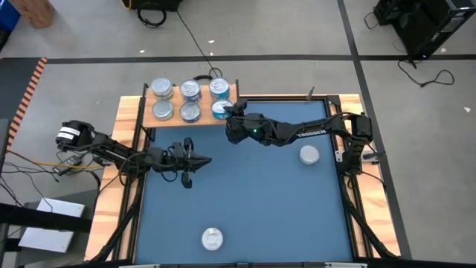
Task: Stack canned seafood by type on shelf
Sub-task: Stack the yellow blue tuna can on top of the yellow blue tuna can on the shelf
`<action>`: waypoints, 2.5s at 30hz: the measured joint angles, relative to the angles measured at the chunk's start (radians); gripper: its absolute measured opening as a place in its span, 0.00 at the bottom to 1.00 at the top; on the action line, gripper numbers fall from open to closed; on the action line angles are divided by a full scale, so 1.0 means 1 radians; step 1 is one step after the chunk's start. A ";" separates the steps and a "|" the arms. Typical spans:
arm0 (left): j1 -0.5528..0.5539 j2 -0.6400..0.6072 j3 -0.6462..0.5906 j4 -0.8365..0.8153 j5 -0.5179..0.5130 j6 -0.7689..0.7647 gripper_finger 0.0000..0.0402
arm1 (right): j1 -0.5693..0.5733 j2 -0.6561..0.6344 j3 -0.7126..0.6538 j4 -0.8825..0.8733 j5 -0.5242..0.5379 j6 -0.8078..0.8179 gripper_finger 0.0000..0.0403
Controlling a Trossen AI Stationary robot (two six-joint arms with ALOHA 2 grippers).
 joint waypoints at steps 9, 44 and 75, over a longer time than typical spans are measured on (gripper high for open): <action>0.000 0.000 0.000 0.000 0.000 0.000 0.01 | -0.003 0.000 0.000 -0.003 0.000 0.142 0.56; 0.000 0.000 0.001 0.000 0.000 0.000 0.01 | -0.026 -0.001 0.222 -0.363 -0.109 0.570 0.28; 0.000 0.000 0.001 0.000 0.000 0.000 0.01 | -0.087 -0.004 0.223 -0.427 -0.278 0.812 0.02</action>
